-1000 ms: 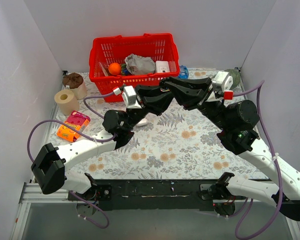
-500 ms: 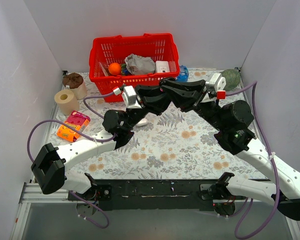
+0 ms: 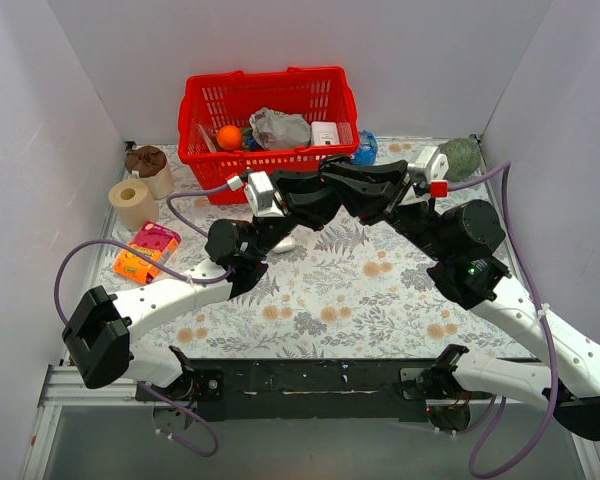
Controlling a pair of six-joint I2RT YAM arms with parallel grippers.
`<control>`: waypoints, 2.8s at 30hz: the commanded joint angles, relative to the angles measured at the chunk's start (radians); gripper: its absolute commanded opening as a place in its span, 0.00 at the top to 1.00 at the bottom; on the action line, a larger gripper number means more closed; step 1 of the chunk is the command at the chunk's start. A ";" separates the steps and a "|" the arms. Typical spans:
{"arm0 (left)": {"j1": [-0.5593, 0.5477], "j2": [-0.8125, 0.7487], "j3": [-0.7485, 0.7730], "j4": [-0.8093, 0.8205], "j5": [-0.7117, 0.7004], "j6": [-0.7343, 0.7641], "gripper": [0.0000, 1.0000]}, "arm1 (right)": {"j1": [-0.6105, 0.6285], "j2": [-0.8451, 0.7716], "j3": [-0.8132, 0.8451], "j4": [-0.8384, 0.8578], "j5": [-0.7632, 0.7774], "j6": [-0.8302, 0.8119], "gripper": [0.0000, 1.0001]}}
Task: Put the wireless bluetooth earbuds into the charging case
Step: Place the earbud in the charging case, then adjust the earbud with the charging case.
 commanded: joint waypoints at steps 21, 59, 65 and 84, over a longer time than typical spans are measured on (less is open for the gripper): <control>0.003 -0.031 0.018 -0.005 -0.008 0.033 1.00 | 0.006 -0.021 0.026 -0.148 -0.003 0.027 0.89; 0.003 -0.112 -0.097 -0.057 -0.045 0.051 1.00 | 0.007 0.077 0.512 -0.672 0.342 0.096 0.05; 0.003 -0.118 -0.094 -0.080 -0.045 0.071 1.00 | 0.007 0.108 0.495 -0.689 0.336 0.119 0.03; 0.003 -0.126 -0.099 -0.083 -0.026 0.059 1.00 | 0.006 0.114 0.442 -0.726 0.253 0.064 0.02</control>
